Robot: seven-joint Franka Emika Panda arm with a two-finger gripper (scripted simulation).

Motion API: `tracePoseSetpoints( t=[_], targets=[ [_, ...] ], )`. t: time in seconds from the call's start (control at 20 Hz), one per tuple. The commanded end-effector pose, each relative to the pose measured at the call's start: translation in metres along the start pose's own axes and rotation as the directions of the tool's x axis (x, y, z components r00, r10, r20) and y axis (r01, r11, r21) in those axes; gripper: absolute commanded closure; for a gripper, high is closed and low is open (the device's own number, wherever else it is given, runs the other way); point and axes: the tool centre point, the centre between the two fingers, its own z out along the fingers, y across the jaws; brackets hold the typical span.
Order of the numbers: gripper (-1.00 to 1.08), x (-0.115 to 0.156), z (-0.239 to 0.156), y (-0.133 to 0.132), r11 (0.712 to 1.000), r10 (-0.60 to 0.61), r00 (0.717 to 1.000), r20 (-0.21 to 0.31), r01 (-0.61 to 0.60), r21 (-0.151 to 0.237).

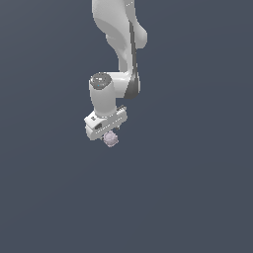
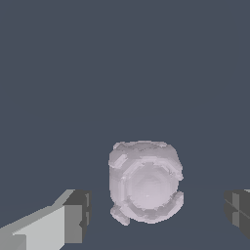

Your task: Pick up the object and move it to a goal position.

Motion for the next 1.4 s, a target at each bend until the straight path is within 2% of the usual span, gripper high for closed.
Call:
tracePoseSetpoints(
  t=[0.0, 0.45, 0.95, 1.2, 1.25, 1.35],
  targets=[
    [-0.92, -0.003, 0.003, -0.001, 1.0, -0.021, 1.0, 0.0, 0.021, 0.003],
    [-0.92, -0.004, 0.008, -0.002, 1.0, -0.031, 1.0, 0.0, 0.031, 0.005],
    [-0.92, -0.005, 0.048, -0.003, 0.999, -0.035, 0.999, 0.0, 0.035, 0.005],
    [-0.92, -0.005, 0.055, -0.003, 0.999, -0.035, 0.999, 0.0, 0.035, 0.005],
    [1.08, -0.005, 0.055, -0.003, 0.999, -0.035, 0.999, 0.0, 0.035, 0.005],
    [1.08, -0.005, 0.055, -0.003, 0.999, -0.035, 0.999, 0.0, 0.035, 0.005]
  ],
)
